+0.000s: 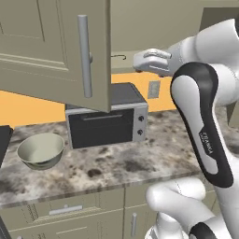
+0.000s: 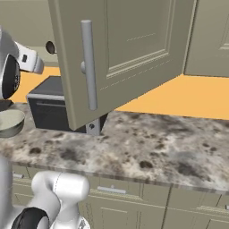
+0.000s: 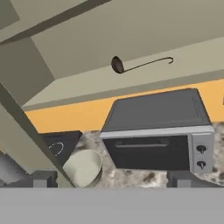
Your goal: Open the cabinet and move the ladle to the pot. Then close the cabinet.
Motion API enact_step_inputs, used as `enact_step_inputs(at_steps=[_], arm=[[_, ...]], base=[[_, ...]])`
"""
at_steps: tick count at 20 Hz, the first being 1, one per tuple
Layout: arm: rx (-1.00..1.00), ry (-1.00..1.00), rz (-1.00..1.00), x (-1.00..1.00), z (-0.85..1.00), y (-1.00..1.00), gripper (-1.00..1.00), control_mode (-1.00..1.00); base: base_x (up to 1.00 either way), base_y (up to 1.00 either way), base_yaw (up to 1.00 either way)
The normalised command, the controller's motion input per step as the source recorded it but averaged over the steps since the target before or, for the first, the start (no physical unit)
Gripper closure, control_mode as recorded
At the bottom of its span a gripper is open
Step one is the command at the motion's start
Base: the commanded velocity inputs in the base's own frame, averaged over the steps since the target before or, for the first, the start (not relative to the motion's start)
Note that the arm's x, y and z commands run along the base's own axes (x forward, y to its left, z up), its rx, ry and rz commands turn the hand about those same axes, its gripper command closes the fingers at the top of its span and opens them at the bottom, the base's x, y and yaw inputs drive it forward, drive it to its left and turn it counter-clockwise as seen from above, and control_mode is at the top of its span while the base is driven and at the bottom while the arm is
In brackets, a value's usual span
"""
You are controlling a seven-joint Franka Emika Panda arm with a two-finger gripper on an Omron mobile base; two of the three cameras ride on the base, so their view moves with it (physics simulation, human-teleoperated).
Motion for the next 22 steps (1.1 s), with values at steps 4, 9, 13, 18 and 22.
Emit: enact_step_inputs(at_steps=[4,9,13,18,22], arm=[[0.10,0.10,0.00,0.77,0.00,0.00,-1.00,-1.00],[0.12,0.10,0.03,0.64,-0.02,0.16,-1.00,-1.00],[0.15,0.11,0.09,0.51,-0.11,0.41,-1.00,-1.00],[0.15,0.10,0.11,0.37,-0.12,0.53,-1.00,-1.00],[0.13,0.10,0.10,0.23,-0.06,0.50,-1.00,-1.00]], base=[[0.00,0.00,0.00],[0.00,0.00,0.00],[0.00,0.00,0.00],[0.00,0.00,0.00],[0.00,0.00,0.00]])
